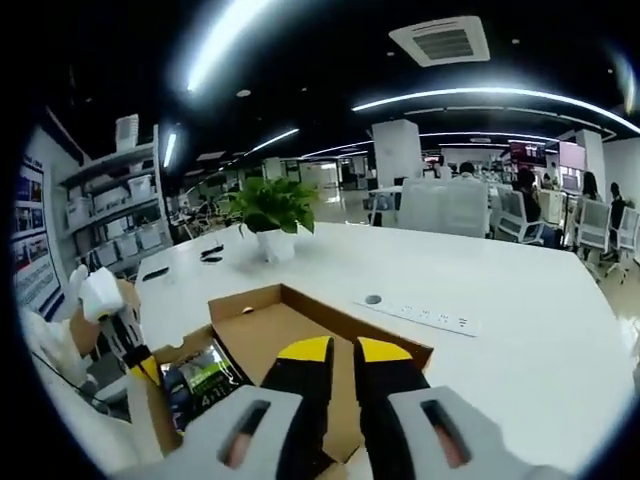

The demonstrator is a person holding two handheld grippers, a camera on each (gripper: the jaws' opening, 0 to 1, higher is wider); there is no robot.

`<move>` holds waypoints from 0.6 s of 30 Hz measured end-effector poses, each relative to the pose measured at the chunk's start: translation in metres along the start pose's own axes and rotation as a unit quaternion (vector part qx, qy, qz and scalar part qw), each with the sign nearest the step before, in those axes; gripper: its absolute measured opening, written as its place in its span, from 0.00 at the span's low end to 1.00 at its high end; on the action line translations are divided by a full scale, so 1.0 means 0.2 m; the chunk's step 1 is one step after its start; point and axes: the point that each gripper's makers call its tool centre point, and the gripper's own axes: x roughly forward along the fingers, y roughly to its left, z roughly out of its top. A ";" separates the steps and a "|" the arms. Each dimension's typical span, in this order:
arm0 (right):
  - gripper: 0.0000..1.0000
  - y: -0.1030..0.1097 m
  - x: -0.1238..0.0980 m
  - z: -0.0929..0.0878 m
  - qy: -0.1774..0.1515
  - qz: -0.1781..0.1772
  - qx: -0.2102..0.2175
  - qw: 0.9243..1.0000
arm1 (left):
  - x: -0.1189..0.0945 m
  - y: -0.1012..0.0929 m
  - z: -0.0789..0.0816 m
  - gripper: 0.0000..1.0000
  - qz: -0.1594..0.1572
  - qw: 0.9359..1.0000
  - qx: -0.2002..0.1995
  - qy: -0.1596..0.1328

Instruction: Operate the shoe box by opening the lid, removing the specified soft item, and placing it in the target area until the item is outside and the box remains undamaged.

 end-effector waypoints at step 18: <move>0.22 0.38 -0.08 -0.08 0.068 0.100 0.055 0.991 | 0.00 0.00 0.00 0.02 0.000 1.000 0.002 -0.008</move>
